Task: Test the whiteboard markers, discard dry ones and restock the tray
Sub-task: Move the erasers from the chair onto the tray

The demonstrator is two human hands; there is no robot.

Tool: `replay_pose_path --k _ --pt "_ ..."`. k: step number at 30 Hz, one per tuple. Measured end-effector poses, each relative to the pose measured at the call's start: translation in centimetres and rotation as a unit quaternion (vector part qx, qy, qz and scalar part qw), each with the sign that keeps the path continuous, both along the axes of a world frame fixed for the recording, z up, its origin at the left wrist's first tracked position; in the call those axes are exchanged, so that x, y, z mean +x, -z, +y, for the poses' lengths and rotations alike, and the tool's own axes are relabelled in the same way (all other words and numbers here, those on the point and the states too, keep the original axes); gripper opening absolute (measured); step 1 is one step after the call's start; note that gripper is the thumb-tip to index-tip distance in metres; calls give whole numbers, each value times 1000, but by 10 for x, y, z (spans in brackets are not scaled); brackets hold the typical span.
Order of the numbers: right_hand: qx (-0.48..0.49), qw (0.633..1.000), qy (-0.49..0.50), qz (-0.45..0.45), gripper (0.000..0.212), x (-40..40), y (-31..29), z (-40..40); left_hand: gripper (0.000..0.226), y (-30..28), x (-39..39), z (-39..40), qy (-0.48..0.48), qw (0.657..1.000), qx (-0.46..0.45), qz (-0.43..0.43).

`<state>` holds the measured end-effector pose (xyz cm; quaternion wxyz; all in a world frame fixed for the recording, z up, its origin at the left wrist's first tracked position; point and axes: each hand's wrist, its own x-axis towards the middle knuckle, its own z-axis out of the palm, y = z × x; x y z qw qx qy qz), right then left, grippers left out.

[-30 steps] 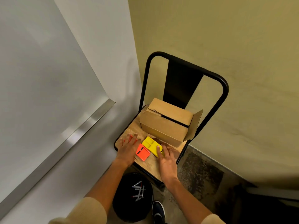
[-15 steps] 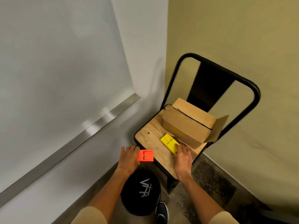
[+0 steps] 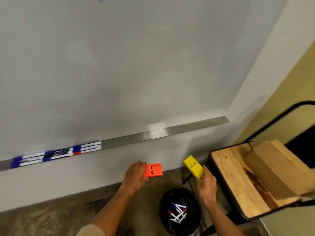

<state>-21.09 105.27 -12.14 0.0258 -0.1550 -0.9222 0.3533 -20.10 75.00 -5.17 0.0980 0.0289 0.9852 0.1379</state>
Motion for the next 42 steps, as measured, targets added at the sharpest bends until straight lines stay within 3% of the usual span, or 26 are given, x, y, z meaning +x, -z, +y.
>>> replay_pose_path --k 3,9,15,24,32,39,42 --pt "8 997 -76 25 41 1 -7 -71 56 -3 25 -61 -38 999 8 8" --pt "56 980 -177 73 61 -4 -31 -198 60 -5 72 -174 -96 995 17 24" --pt "111 954 -257 110 59 -34 -52 -271 61 -5 99 -250 -158 986 28 46" --pt "166 927 -321 104 67 -108 -51 -326 65 8 96 -307 -211 976 36 48" --pt "187 904 -358 142 76 -119 -40 -348 65 14 77 -328 -206 978 28 29" --pt "205 907 -347 121 90 -115 -14 -358 64 21 60 -319 -204 978 44 18" --pt "181 922 -321 118 78 -108 -11 -364 64 23 57 -317 -205 977 48 18"
